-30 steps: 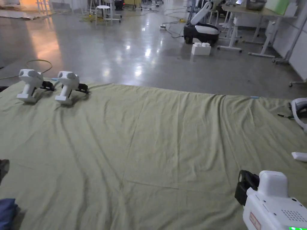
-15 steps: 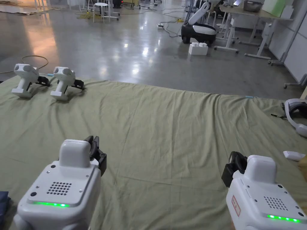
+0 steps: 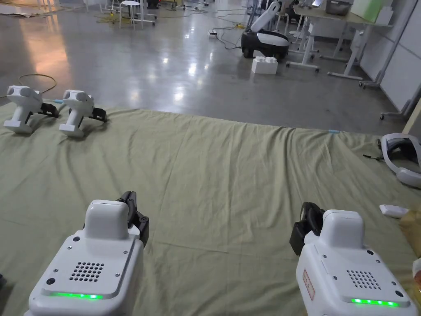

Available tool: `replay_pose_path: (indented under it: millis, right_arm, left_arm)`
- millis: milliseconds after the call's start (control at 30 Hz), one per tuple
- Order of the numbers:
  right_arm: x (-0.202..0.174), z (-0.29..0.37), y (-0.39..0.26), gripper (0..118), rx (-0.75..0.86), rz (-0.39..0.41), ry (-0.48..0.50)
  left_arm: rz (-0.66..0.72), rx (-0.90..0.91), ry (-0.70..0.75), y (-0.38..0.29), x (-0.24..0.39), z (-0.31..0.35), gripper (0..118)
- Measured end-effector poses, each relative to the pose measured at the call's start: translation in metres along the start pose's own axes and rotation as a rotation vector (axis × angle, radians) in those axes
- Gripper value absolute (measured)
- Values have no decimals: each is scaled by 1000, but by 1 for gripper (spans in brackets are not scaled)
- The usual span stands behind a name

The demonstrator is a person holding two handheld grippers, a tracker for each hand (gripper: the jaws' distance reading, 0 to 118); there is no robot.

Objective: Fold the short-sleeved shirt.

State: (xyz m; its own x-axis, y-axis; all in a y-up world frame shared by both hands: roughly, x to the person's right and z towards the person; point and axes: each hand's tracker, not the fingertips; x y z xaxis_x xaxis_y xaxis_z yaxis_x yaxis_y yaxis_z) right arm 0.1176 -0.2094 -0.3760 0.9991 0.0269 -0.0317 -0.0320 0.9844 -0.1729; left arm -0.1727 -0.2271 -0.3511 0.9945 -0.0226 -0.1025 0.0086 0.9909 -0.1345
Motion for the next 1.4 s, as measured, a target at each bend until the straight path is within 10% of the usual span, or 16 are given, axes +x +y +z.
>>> replay_pose_path:
  millis: [400,533,667,1400]
  right_arm:
    - [-7,1,-1,8,22,34,-19]
    - [-5,1,-2,31,14,17,-19]
    - [-3,0,-4,73,4,5,-35]
    - [7,0,-1,118,-4,-20,-46]
  left_arm:
    - [-8,27,33,1,-2,4,6]
    - [-15,37,67,2,-2,3,6]
    - [9,25,67,1,-7,3,74]
    - [4,70,93,4,-22,3,97]
